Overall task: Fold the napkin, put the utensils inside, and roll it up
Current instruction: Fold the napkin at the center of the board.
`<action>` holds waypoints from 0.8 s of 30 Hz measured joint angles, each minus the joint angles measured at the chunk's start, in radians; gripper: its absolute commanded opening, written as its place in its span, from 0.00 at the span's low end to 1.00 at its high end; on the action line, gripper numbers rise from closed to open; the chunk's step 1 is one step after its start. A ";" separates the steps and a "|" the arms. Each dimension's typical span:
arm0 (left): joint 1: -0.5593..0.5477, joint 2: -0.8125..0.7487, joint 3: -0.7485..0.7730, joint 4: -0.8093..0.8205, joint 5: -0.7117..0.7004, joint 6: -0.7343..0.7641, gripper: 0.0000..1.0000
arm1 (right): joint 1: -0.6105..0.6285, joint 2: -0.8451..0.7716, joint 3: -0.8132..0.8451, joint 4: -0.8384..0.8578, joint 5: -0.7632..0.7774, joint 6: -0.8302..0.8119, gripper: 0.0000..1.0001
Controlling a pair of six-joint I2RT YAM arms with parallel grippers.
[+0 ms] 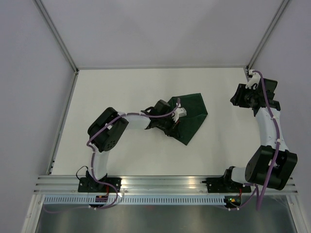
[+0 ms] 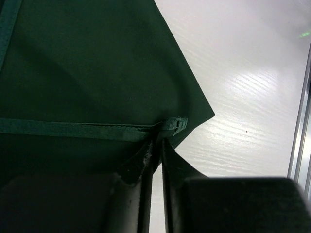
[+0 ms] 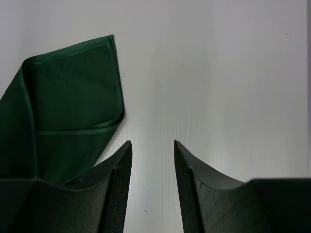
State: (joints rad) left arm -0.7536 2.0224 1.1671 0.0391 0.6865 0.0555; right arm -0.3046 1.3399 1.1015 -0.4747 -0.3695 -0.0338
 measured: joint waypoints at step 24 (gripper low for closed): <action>-0.126 0.030 0.106 -0.001 -0.161 -0.013 0.43 | 0.076 0.076 0.000 -0.021 0.002 -0.031 0.46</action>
State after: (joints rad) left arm -0.8795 2.0525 1.2728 0.0380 0.5251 0.0425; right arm -0.2283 1.4158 1.1019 -0.4961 -0.3676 -0.0647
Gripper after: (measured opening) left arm 0.412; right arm 0.461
